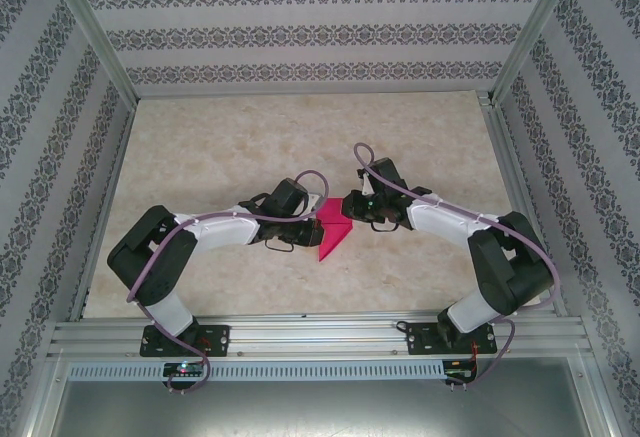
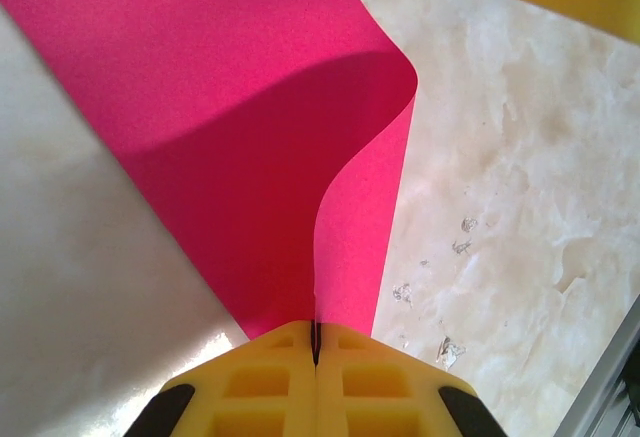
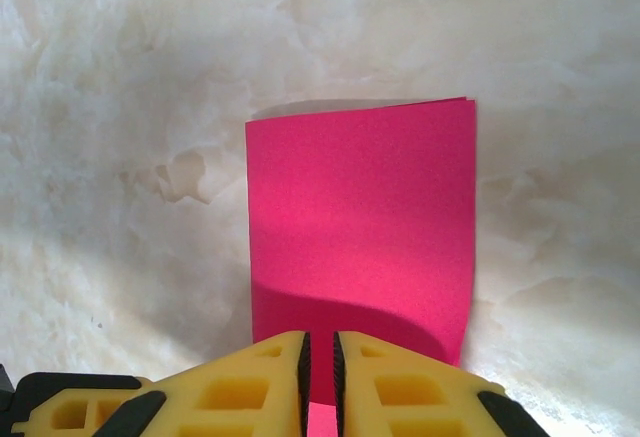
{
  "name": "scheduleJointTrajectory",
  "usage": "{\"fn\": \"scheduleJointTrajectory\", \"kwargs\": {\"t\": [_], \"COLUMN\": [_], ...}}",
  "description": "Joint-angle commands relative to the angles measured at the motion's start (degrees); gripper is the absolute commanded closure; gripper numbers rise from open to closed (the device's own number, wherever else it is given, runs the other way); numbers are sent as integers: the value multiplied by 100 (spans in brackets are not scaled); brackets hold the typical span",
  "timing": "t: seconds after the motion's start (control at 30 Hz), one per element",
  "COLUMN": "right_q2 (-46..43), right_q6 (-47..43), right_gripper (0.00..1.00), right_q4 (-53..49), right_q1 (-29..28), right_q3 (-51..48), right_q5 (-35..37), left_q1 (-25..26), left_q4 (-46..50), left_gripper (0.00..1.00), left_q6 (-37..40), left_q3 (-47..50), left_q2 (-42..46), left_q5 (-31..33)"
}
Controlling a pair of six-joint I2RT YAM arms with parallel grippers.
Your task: Fold a paper plane with a square sheet of paper (pick it up from the middle)
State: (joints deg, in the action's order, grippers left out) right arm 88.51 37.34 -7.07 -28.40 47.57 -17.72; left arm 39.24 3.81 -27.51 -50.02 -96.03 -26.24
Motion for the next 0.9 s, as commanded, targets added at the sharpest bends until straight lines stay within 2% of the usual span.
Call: {"fn": "scheduleJointTrajectory", "kwargs": {"t": [0.0, 0.1, 0.33, 0.53, 0.87], "right_q2": [-114, -123, -544, -760, -765], "right_q6": [71, 136, 573, 772, 640], "right_gripper": [82, 82, 78, 74, 71], "right_q4": [-27, -49, 106, -187, -201], "right_q1": [-62, -77, -276, -442, -526], "right_q3": [-63, -42, -326, -350, -280], "right_q5": [123, 248, 1227, 2003, 1923], "left_q1": [-92, -93, -95, -92, -92], "left_q4": [166, 194, 172, 154, 190], "left_gripper": [94, 95, 94, 94, 95], "left_q6": [-65, -44, -87, -79, -79], "left_q3": [40, 16, 82, 143, 114], "left_q2": [138, 133, 207, 277, 235], "left_q5": [102, 119, 163, 194, 288]}}
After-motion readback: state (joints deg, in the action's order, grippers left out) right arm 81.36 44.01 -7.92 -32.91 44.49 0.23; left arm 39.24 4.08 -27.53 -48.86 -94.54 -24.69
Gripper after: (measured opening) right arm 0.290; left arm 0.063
